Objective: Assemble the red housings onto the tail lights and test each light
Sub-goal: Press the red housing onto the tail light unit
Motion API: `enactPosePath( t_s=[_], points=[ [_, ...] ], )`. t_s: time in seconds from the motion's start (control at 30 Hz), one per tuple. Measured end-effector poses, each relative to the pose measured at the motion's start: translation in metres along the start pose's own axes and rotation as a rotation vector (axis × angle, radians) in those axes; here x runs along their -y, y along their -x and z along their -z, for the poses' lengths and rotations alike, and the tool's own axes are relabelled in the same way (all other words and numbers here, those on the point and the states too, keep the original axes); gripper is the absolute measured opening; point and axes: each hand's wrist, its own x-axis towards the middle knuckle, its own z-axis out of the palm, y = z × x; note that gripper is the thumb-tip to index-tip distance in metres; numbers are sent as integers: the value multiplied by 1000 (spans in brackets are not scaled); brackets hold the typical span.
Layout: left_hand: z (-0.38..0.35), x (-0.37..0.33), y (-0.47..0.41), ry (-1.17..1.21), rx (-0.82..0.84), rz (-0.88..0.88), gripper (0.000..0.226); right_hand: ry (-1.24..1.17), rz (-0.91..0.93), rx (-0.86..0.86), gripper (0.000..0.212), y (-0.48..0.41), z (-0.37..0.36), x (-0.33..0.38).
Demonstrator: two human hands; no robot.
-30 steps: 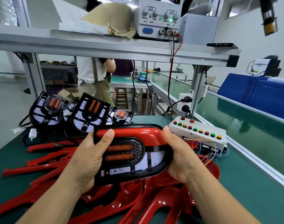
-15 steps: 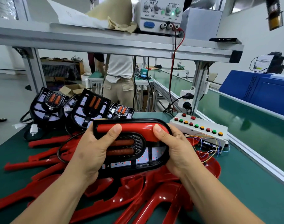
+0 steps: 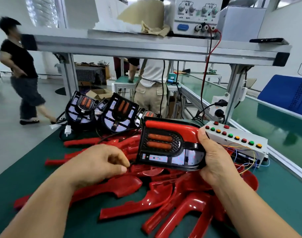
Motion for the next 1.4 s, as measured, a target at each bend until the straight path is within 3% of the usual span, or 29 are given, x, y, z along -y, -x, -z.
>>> enactPosePath(
  t_s=[0.1,0.17,0.23,0.3,0.37,0.47,0.63,0.93,1.13,1.3,1.4],
  points=[
    [-27,-15,-6,102,-258,-80,8,2,16,-3,21,1,3,0],
    [-40,-23,-13,208,-426,-67,42,-1,31,25,20,2,3,0],
    [-47,-28,-20,290,-410,-47,84,5,17,68,20,5,1,0],
    [-51,-29,-26,433,-377,-48,98,44,-2,121,23,8,-2,-1],
    [-52,-30,-31,555,-368,-51,86,94,-9,187,28,11,-5,-2],
    [-52,-25,-35,601,-395,-88,49,141,-4,254,25,16,-7,-1],
    [-51,-20,-35,740,-329,-131,28,155,-28,278,21,17,-5,2],
    [-47,-17,-37,926,-207,-192,26,163,27,246,21,12,-1,-2],
    [-55,-21,-39,1096,-221,-249,33,152,19,213,41,10,7,-2],
    [-56,-22,-40,1132,-248,-246,16,124,35,214,42,10,4,-1],
    [-59,-23,-40,1142,-254,-235,22,143,46,202,41,10,3,-1]
  ],
)
